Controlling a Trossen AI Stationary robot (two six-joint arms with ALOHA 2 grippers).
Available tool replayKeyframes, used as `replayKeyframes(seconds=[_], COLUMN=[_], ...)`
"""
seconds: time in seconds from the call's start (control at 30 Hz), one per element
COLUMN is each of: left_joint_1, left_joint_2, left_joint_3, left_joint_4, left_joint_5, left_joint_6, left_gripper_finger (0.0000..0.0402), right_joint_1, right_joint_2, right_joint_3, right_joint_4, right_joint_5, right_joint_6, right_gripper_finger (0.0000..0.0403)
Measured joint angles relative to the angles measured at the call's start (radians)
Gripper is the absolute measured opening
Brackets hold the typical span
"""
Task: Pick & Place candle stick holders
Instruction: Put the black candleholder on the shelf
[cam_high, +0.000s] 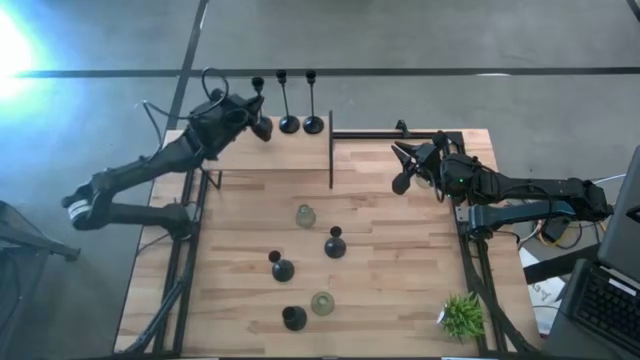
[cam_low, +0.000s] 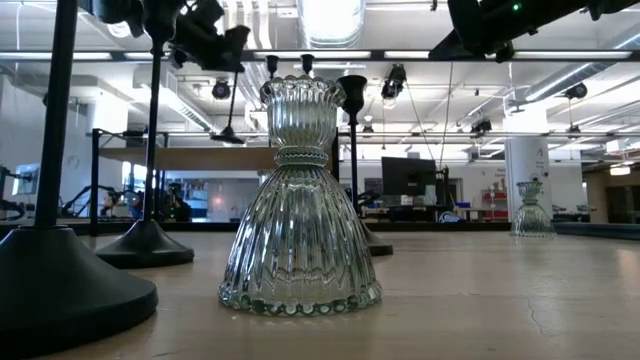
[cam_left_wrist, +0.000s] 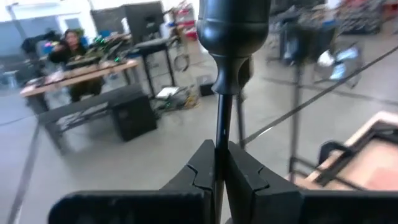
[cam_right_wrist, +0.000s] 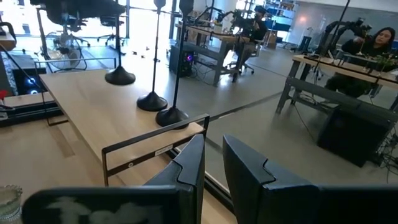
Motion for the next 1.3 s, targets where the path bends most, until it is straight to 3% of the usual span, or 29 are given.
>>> replayKeyframes(seconds=[0.23, 0.47, 0.9, 1.3], left_joint_1=[0.053, 0.071, 0.107, 0.162], left_joint_2=[-0.048, -0.015, 0.075, 0.074], left_joint_3=[-0.028, -0.032, -0.044, -0.045], left_joint_4=[0.005, 0.022, 0.133, 0.077], left_joint_5=[-0.039, -0.036, -0.029, -0.028], left_joint_6=[-0.06, -0.135, -0.141, -0.142], left_gripper_finger=[0.0017, 0.0017, 0.0017, 0.0017], right_joint_1=[0.001, 0.0, 0.0, 0.0], right_joint_2=[0.0, 0.0, 0.001, 0.001], right_joint_3=[0.0, 0.0, 0.0, 0.0], right_joint_4=[0.0, 0.0, 0.0, 0.0], right_joint_5=[-0.002, -0.001, -0.001, -0.001], right_joint_6=[0.0, 0.0, 0.0, 0.0], right_gripper_finger=[0.0054, 0.0054, 0.0054, 0.0054])
